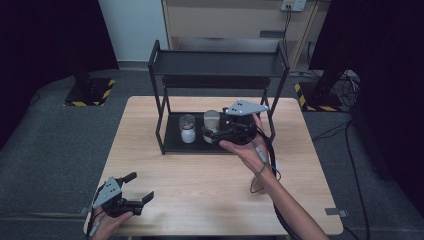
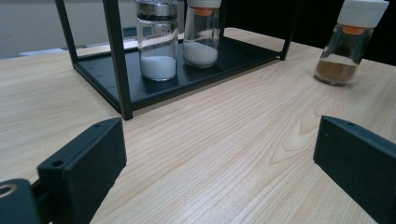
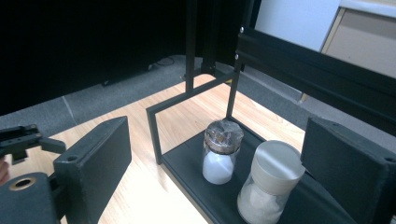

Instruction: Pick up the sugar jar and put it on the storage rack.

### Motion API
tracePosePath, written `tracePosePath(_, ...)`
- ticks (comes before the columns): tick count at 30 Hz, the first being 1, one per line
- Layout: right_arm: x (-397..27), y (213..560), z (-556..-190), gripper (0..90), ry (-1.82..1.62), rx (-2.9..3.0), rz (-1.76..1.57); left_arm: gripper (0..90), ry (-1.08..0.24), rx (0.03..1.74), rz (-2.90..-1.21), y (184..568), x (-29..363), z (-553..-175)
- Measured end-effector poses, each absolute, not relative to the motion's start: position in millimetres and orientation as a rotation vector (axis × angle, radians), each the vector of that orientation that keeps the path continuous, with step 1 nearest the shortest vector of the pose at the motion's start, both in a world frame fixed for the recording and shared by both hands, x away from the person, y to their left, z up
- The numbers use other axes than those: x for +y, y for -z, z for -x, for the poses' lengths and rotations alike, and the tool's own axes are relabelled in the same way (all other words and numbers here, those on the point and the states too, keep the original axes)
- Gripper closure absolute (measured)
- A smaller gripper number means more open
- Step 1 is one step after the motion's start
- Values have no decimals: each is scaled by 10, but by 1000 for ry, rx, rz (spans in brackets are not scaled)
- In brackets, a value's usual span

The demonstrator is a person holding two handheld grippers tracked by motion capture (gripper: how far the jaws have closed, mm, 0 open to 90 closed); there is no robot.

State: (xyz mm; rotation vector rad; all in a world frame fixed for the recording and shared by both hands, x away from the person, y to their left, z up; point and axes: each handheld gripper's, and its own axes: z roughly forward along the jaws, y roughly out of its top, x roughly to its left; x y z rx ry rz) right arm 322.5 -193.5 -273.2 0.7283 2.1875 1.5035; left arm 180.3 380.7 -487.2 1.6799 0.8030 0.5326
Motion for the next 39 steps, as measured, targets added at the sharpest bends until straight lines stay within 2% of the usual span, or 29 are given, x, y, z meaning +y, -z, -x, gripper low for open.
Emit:
tracePosePath(16,-2400,2760,-2816,71,-1559,2138,-699,13,-531,803,-1675,4878,3811,-1803)
tracePosePath(39,-2992,3132,-2274,47,-1519,2036,-772,13,-532,804,-1672,4877,3810,-1799)
